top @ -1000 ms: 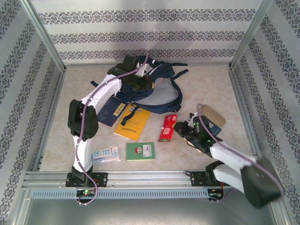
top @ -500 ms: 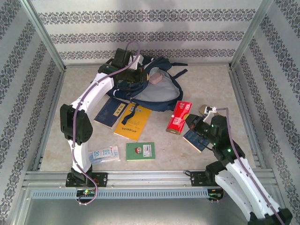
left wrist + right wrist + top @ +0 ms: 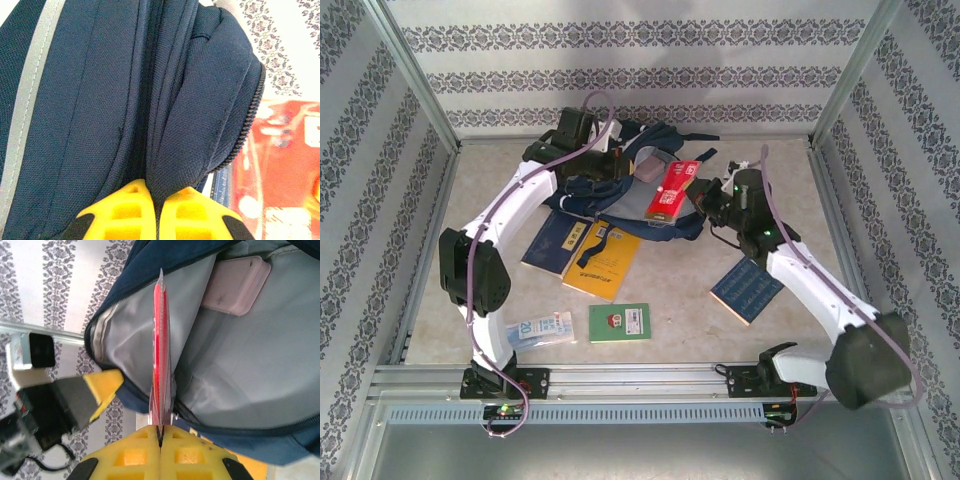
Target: Pack the student bag
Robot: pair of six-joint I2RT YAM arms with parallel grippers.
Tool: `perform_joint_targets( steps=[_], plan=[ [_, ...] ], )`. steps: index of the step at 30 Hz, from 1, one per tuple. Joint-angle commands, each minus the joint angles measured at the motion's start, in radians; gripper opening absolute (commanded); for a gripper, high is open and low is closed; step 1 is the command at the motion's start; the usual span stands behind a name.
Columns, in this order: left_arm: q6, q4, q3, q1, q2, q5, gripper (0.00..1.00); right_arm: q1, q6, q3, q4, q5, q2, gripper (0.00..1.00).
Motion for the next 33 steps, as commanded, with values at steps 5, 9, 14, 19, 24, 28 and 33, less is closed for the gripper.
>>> perform_joint_targets(
  steps=[5, 9, 14, 19, 24, 28, 33],
  plan=[
    [-0.028, 0.111, 0.013, -0.005, -0.108, 0.082, 0.00, 0.031, 0.114, 0.080, 0.230, 0.074, 0.236, 0.00],
    [-0.027, 0.112, 0.005, -0.016, -0.119, 0.095, 0.00, 0.050, 0.114, 0.198, 0.328, 0.094, 0.413, 0.00],
    [-0.027, 0.116, -0.005, -0.031, -0.124, 0.106, 0.00, 0.082, 0.127, 0.377, 0.331, 0.109, 0.640, 0.00],
    [-0.019, 0.098, 0.012, -0.034, -0.123, 0.089, 0.00, 0.120, 0.145, 0.521, 0.291, 0.120, 0.812, 0.33],
    [-0.005, 0.073, 0.008, -0.032, -0.129, 0.080, 0.00, 0.124, 0.069, 0.481, 0.281, 0.126, 0.765, 0.63],
    [0.004, 0.053, -0.039, -0.034, -0.150, 0.074, 0.00, 0.086, 0.054, 0.314, 0.342, 0.149, 0.632, 0.55],
    [0.040, -0.013, -0.093, -0.066, -0.153, 0.088, 0.05, 0.036, 0.102, 0.288, 0.416, 0.020, 0.622, 0.36]
  ],
)
